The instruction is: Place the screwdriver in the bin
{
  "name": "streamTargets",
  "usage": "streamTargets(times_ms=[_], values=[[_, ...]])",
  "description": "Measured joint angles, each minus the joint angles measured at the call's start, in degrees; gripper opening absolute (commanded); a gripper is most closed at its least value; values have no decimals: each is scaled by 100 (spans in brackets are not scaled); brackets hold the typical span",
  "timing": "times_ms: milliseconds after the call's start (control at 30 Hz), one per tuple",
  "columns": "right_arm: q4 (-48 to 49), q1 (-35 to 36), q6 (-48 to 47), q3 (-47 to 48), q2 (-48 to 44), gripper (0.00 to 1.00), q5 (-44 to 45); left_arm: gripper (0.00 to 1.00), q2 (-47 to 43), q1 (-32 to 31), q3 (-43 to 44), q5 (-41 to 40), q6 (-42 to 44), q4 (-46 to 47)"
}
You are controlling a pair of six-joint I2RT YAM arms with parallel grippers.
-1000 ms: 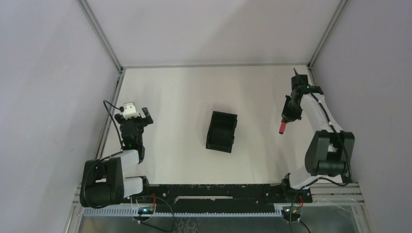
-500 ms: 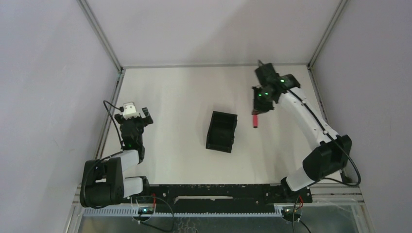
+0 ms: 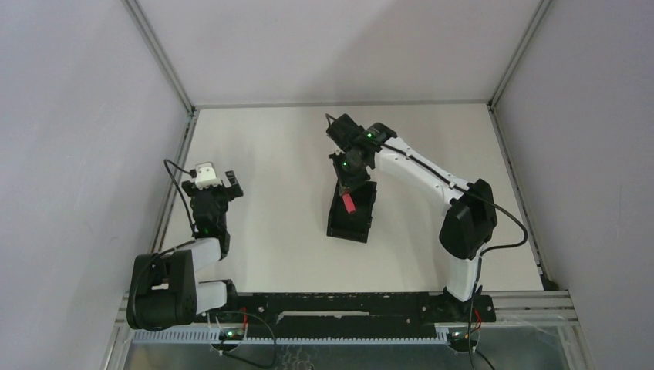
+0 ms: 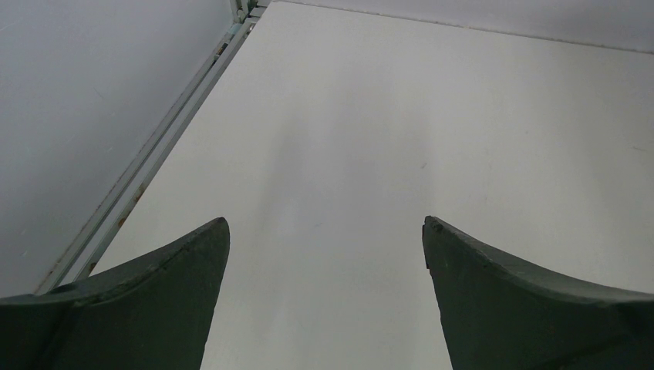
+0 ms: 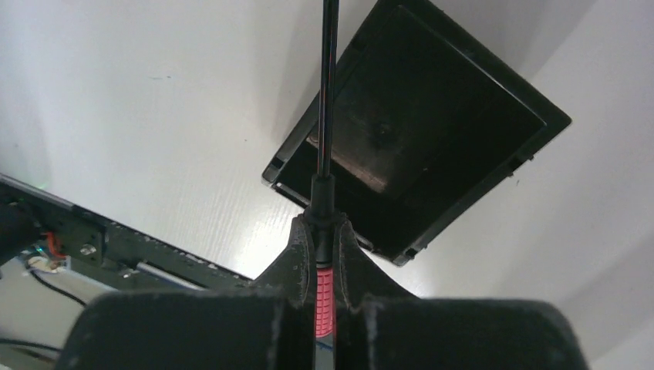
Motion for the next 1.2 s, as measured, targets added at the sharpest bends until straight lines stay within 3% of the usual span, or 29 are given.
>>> streamTargets(times_ms=[300, 333, 467, 567, 933, 1000, 1033, 1067, 1200], values=[[756, -7, -267, -1440, 407, 0, 68, 100, 0, 0, 0, 0, 0, 2], [848, -7, -280, -1532, 520, 2, 114, 100, 0, 0, 0, 0, 0, 2], [1086, -4, -306, -1615, 789, 29, 184, 100, 0, 0, 0, 0, 0, 2], [1360, -4, -332, -1707, 789, 42, 273, 100, 0, 0, 0, 0, 0, 0], [1237, 76, -350, -1611, 293, 50, 678, 100, 0, 0, 0, 0, 0, 2], [1220, 94, -358, -1510, -76, 63, 785, 100, 0, 0, 0, 0, 0, 2], [1228, 98, -376, -1493, -295, 89, 844, 100, 0, 0, 0, 0, 0, 2], [1235, 103, -393, -1486, -531, 98, 911, 100, 0, 0, 0, 0, 0, 2], [1440, 96, -627, -1569, -1609, 100, 1126, 100, 0, 0, 0, 0, 0, 2]])
